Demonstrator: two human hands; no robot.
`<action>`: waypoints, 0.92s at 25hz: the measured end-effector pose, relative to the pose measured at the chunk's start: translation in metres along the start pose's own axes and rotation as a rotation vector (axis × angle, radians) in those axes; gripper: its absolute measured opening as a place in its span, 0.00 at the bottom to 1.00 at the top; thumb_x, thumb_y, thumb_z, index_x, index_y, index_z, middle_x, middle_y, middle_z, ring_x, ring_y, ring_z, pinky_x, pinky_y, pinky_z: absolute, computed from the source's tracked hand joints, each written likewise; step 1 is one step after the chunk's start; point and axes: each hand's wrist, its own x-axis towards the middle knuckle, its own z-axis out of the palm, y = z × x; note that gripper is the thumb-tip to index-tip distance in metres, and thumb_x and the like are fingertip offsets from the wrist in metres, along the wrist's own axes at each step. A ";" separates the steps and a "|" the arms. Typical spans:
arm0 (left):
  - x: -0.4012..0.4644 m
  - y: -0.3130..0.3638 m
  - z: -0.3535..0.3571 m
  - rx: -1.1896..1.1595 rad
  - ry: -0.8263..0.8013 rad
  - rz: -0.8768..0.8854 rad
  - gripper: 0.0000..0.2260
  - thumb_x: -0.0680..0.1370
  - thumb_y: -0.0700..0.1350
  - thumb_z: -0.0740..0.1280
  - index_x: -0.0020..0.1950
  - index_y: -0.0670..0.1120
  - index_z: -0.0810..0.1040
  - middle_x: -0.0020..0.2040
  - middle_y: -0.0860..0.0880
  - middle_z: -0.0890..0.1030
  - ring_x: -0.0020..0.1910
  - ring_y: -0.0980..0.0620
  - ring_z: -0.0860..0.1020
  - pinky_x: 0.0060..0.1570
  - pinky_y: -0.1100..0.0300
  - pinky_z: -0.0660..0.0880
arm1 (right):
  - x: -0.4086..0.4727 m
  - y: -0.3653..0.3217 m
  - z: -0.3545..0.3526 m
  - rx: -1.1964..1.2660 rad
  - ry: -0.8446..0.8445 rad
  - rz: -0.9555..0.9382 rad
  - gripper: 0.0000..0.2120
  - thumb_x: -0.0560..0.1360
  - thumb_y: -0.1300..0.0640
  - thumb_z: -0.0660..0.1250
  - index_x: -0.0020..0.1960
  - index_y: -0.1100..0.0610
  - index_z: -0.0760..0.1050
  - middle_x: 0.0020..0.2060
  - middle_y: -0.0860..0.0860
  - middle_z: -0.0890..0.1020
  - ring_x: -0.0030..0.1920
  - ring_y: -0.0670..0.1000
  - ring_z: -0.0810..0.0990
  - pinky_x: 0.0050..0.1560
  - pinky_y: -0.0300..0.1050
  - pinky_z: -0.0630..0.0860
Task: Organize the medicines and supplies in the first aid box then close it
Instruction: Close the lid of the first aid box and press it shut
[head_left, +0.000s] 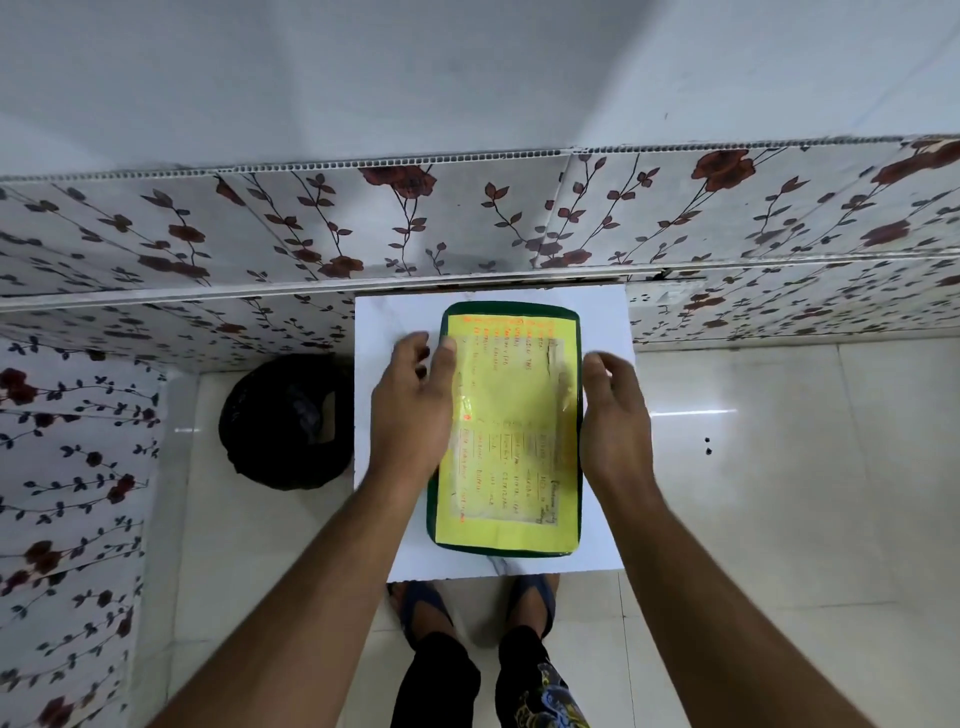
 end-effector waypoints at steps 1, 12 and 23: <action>-0.020 -0.010 -0.003 0.044 -0.055 -0.010 0.18 0.80 0.59 0.58 0.67 0.53 0.71 0.56 0.57 0.78 0.54 0.55 0.78 0.48 0.60 0.72 | -0.021 0.011 -0.001 -0.028 -0.042 0.013 0.19 0.82 0.43 0.53 0.68 0.49 0.70 0.59 0.46 0.79 0.57 0.48 0.78 0.52 0.45 0.73; -0.067 -0.052 0.012 0.148 0.040 0.028 0.21 0.78 0.65 0.54 0.66 0.57 0.69 0.57 0.55 0.82 0.50 0.51 0.80 0.48 0.52 0.78 | -0.057 0.050 0.018 -0.384 0.037 -0.165 0.25 0.78 0.36 0.43 0.59 0.52 0.68 0.43 0.46 0.81 0.36 0.48 0.78 0.36 0.43 0.70; -0.066 -0.045 0.008 -0.125 -0.025 -0.080 0.17 0.79 0.62 0.58 0.66 0.59 0.71 0.54 0.64 0.79 0.49 0.72 0.76 0.41 0.75 0.71 | -0.044 0.047 0.012 -0.350 -0.073 -0.176 0.16 0.80 0.38 0.49 0.58 0.47 0.65 0.48 0.44 0.81 0.43 0.49 0.81 0.45 0.53 0.79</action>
